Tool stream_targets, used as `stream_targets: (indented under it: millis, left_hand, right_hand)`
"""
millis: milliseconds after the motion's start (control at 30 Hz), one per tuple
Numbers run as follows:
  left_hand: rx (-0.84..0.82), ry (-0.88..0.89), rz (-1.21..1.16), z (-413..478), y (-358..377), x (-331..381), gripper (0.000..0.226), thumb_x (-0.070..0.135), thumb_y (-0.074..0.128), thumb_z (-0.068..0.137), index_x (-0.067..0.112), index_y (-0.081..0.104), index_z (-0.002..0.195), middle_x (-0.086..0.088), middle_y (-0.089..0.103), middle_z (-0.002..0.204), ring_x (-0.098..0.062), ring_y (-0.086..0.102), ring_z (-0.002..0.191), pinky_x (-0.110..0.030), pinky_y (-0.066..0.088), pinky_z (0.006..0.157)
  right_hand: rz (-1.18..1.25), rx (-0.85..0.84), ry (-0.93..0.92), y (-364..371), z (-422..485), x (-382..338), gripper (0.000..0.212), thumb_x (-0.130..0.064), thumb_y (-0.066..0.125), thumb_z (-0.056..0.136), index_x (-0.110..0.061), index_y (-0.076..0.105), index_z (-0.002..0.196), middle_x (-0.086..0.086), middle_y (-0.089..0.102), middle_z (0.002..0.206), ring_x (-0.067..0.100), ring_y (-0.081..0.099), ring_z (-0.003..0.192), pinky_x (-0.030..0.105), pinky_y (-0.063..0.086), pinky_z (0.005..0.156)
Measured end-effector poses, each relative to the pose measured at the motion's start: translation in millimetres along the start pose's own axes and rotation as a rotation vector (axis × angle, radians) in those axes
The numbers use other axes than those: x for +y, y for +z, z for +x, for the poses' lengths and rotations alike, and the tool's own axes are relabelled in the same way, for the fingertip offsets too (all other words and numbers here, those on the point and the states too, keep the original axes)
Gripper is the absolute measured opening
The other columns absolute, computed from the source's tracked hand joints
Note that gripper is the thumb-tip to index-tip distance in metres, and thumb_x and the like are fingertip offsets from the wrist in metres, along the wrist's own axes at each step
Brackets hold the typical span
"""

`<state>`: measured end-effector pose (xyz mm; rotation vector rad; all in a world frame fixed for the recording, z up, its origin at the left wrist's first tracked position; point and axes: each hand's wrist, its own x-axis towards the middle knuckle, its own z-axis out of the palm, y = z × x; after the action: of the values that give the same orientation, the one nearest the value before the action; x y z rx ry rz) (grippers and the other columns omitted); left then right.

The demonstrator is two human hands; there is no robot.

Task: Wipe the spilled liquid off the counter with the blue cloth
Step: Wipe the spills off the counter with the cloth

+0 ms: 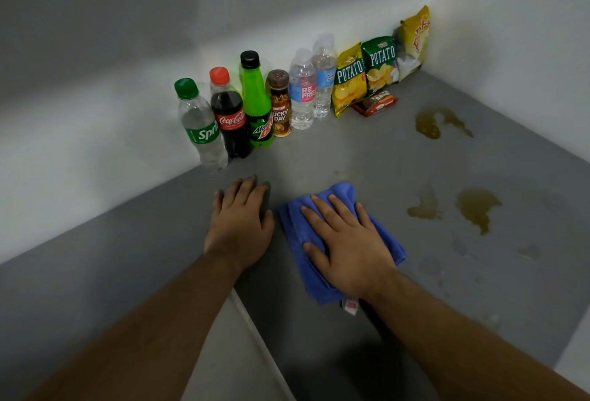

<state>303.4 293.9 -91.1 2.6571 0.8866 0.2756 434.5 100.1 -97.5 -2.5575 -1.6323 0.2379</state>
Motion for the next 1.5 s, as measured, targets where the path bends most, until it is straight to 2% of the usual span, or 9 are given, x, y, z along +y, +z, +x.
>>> stream_targets:
  millis: [167, 300, 467, 633, 900, 1133, 1300, 1400, 1500]
  left_hand:
    - [-0.003, 0.017, 0.06, 0, 2, -2, 0.056, 0.038, 0.044, 0.1, 0.025, 0.036, 0.154, -0.002, 0.028, 0.166, -0.026, 0.02, 0.154, -0.053, 0.011, 0.127]
    - [0.0, 0.014, 0.076, 0, 1, 0, 0.056, 0.039, 0.044, 0.1, 0.025, 0.036, 0.154, -0.002, 0.029, 0.166, -0.026, 0.02, 0.154, -0.054, 0.013, 0.127]
    - [-0.016, 0.004, 0.064, 1, 0, 2, 0.056, 0.038, 0.044, 0.101, 0.026, 0.034, 0.155, -0.001, 0.027, 0.167, -0.025, 0.018, 0.155, -0.053, 0.011, 0.127]
    - [-0.006, 0.001, 0.073, 0, -3, 4, 0.056, 0.037, 0.045, 0.101, 0.026, 0.035, 0.155, -0.001, 0.027, 0.167, -0.026, 0.019, 0.155, -0.052, 0.012, 0.127]
    - [-0.016, -0.006, 0.083, 1, -3, 4, 0.061, 0.036, 0.047, 0.1, 0.023, 0.03, 0.157, -0.002, 0.025, 0.168, -0.024, 0.017, 0.156, -0.051, 0.011, 0.128]
    - [0.031, -0.07, 0.091, 1, -4, 5, 0.07, 0.042, 0.052, 0.096, 0.014, 0.031, 0.157, -0.006, 0.026, 0.167, -0.026, 0.016, 0.156, -0.051, 0.01, 0.128]
    - [0.011, -0.065, 0.117, 3, 0, 2, 0.071, 0.048, 0.043, 0.096, 0.017, 0.028, 0.158, -0.004, 0.025, 0.167, -0.025, 0.015, 0.156, -0.053, 0.013, 0.127]
    - [-0.001, -0.068, 0.112, 4, 2, 0, 0.071, 0.05, 0.04, 0.096, 0.018, 0.027, 0.158, -0.004, 0.024, 0.168, -0.025, 0.014, 0.157, -0.053, 0.011, 0.128]
    - [-0.004, -0.073, 0.113, 4, 3, 0, 0.071, 0.05, 0.04, 0.095, 0.018, 0.027, 0.157, -0.003, 0.024, 0.168, -0.025, 0.014, 0.157, -0.054, 0.011, 0.127]
  right_hand:
    - [-0.015, 0.003, 0.1, -10, 25, 26, 0.073, -0.069, 0.006, 0.099, -0.037, 0.005, 0.165, -0.01, 0.0, 0.174, 0.021, -0.005, 0.16, 0.057, 0.001, 0.127]
    - [-0.021, -0.01, 0.176, -11, 61, 15, 0.071, -0.064, 0.013, 0.103, -0.031, 0.004, 0.165, -0.004, -0.003, 0.174, 0.026, -0.007, 0.159, 0.061, -0.002, 0.126]
    - [-0.014, 0.006, 0.056, -9, 37, 10, 0.073, -0.064, 0.012, 0.101, -0.03, 0.008, 0.165, -0.005, 0.001, 0.174, 0.025, -0.004, 0.16, 0.057, 0.001, 0.127]
    - [-0.001, 0.026, -0.014, -8, 11, 33, 0.07, -0.07, 0.013, 0.101, -0.039, 0.008, 0.164, -0.014, 0.003, 0.172, 0.016, -0.004, 0.159, 0.048, -0.008, 0.126]
    - [-0.005, -0.02, 0.166, -19, 98, 27, 0.07, -0.061, 0.017, 0.104, -0.03, 0.006, 0.165, -0.003, 0.0, 0.174, 0.028, -0.004, 0.16, 0.061, -0.001, 0.126]
    - [0.005, 0.029, -0.109, -12, 64, 36, 0.067, -0.062, 0.02, 0.102, -0.037, 0.014, 0.164, -0.011, 0.013, 0.172, 0.018, 0.004, 0.159, 0.054, 0.006, 0.128]
    - [-0.041, -0.014, 0.076, -20, 92, 64, 0.074, -0.073, 0.007, 0.097, -0.041, 0.003, 0.163, -0.011, 0.002, 0.173, 0.022, -0.003, 0.16, 0.06, 0.001, 0.126]
    - [-0.043, -0.032, 0.177, -24, 131, 51, 0.073, -0.068, 0.014, 0.099, -0.037, 0.003, 0.164, -0.005, -0.001, 0.174, 0.029, -0.003, 0.159, 0.066, 0.001, 0.123]
    - [-0.034, -0.037, 0.151, -23, 149, 26, 0.069, -0.063, 0.018, 0.102, -0.036, 0.005, 0.164, -0.002, 0.0, 0.174, 0.032, -0.003, 0.159, 0.066, 0.0, 0.124]
